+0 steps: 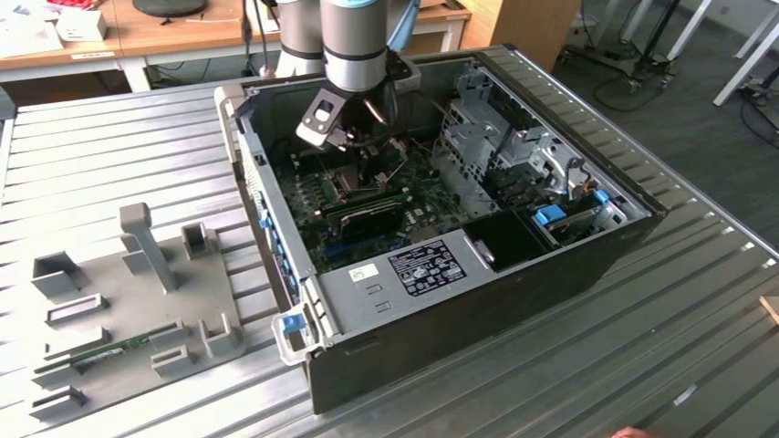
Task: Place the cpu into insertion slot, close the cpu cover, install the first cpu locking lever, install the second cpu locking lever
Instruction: 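Place the cpu into insertion slot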
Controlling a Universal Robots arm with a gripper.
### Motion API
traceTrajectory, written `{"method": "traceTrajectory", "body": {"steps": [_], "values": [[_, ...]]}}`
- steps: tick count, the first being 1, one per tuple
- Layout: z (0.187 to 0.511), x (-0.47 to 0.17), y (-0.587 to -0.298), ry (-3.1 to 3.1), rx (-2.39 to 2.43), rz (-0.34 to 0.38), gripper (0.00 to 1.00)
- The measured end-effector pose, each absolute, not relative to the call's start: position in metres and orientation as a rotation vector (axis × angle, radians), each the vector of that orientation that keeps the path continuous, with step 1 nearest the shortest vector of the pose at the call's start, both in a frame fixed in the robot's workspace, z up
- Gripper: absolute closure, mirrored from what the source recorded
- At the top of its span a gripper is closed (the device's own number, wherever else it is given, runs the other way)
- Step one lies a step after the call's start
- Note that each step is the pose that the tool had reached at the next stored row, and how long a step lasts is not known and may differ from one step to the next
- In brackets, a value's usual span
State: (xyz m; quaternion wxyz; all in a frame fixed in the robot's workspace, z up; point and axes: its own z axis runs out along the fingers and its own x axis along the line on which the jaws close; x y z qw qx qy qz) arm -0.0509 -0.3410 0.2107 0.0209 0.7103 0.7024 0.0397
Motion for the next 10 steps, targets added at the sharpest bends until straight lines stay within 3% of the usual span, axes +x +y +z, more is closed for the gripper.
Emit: {"method": "traceTrajectory", "body": {"steps": [10], "values": [[0.224, -0.051, -0.341, 2.178, 2.202, 0.124, 0.39]]}}
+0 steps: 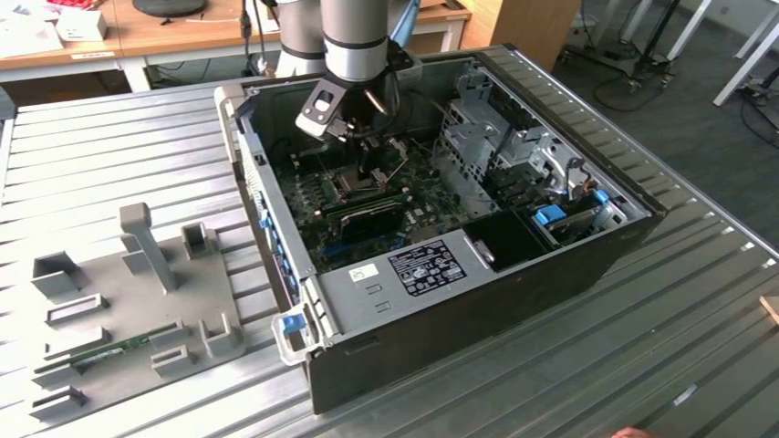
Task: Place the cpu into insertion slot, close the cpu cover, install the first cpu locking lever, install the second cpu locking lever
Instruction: 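Place the cpu into insertion slot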
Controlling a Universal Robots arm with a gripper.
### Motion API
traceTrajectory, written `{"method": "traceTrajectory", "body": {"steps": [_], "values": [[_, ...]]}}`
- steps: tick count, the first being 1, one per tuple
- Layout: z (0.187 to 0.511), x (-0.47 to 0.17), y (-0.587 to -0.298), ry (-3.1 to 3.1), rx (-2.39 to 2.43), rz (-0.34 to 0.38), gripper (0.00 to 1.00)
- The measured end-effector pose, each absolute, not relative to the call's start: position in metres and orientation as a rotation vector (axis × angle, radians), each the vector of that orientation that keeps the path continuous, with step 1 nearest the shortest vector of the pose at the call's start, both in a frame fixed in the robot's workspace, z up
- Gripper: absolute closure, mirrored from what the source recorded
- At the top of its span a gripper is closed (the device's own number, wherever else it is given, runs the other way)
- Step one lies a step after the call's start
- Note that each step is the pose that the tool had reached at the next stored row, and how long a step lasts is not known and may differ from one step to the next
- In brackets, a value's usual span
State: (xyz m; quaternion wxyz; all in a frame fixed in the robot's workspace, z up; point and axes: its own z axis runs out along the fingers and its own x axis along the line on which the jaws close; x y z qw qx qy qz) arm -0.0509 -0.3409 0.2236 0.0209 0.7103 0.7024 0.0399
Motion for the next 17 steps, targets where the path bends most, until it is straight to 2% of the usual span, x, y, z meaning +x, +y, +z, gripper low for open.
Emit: {"method": "traceTrajectory", "body": {"steps": [17], "values": [[0.2252, -0.0507, -0.3410, 2.189, 2.215, 0.098, 0.39]]}}
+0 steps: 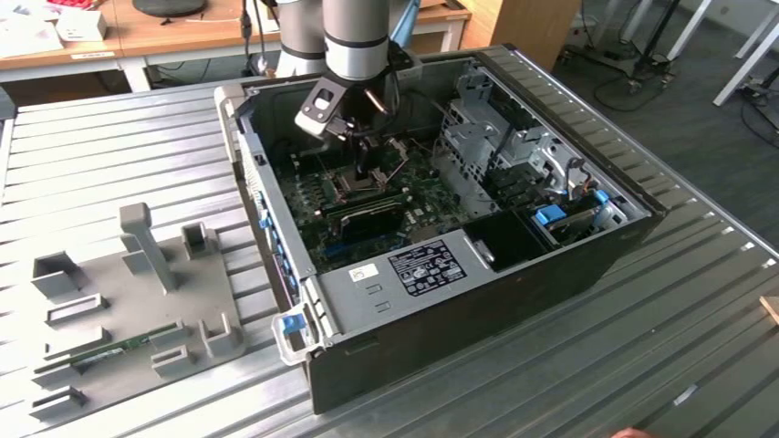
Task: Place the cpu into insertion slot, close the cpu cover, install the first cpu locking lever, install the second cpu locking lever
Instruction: 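Place the cpu into insertion slot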
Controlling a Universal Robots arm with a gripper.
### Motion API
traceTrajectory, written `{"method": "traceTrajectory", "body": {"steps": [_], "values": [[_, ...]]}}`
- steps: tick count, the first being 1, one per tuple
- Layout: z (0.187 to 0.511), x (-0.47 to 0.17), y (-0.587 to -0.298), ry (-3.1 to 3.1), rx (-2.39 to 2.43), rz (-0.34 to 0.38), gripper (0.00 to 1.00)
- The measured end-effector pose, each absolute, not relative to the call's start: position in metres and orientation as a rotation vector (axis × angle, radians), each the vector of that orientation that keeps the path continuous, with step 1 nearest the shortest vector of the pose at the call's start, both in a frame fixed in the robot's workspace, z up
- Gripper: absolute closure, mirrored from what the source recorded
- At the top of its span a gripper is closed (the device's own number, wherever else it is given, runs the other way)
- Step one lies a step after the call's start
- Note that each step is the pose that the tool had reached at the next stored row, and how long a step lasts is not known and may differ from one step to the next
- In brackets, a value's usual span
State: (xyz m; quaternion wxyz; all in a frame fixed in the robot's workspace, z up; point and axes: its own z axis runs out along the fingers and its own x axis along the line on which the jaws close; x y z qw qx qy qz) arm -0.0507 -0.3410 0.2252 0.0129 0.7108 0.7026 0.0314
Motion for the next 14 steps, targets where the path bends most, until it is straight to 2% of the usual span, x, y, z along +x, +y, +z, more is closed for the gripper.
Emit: {"method": "traceTrajectory", "body": {"steps": [14], "values": [[0.2281, -0.0473, -0.3410, 2.190, 2.215, 0.098, 0.39]]}}
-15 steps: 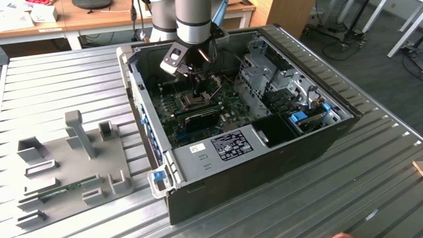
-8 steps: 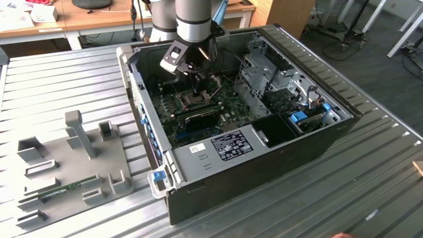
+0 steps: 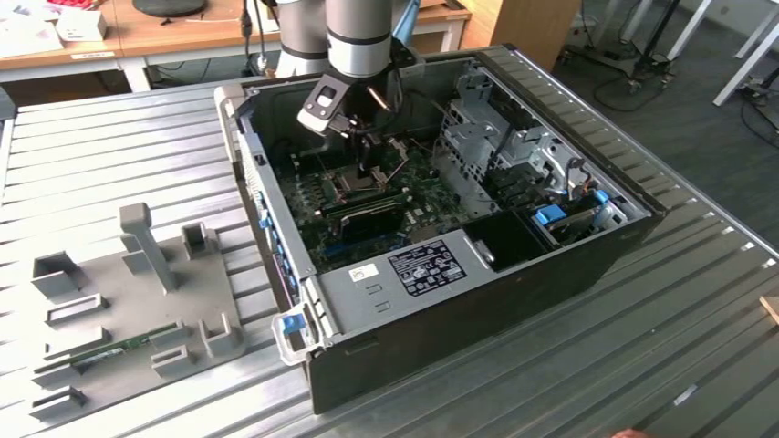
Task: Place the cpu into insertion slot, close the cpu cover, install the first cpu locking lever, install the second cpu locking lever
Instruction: 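Place the cpu into insertion slot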
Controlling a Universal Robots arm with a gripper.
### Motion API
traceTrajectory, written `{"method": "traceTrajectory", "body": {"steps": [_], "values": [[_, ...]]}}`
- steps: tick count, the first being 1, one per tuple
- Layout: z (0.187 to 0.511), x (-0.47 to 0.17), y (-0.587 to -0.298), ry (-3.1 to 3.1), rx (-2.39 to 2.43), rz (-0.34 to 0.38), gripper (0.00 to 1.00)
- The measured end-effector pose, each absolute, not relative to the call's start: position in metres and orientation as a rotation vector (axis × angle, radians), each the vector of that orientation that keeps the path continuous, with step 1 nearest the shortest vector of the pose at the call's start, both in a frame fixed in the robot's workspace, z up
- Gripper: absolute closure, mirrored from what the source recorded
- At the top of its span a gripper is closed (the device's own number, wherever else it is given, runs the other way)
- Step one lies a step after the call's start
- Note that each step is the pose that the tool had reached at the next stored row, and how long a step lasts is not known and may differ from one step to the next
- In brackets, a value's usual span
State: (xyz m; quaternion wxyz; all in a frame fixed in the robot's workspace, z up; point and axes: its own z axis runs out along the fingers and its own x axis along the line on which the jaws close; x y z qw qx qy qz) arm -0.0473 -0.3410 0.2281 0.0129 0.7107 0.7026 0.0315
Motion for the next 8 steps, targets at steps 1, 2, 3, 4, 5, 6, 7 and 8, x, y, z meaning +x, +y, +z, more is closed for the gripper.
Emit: {"method": "traceTrajectory", "body": {"steps": [1, 2, 3, 4, 5, 6, 7, 8], "values": [[0.2281, -0.0473, -0.3410, 2.189, 2.215, 0.098, 0.39], [0.2281, -0.0473, -0.3410, 2.189, 2.215, 0.098, 0.39], [0.2281, -0.0473, -0.3410, 2.189, 2.215, 0.098, 0.39], [0.2280, -0.0472, -0.3410, 2.189, 2.215, 0.098, 0.39], [0.2281, -0.0472, -0.3410, 2.190, 2.215, 0.098, 0.40], [0.2281, -0.0472, -0.3410, 2.189, 2.215, 0.098, 0.47], [0.2280, -0.0472, -0.3410, 2.189, 2.215, 0.098, 0.47], [0.2281, -0.0472, -0.3410, 2.190, 2.215, 0.098, 0.53]]}}
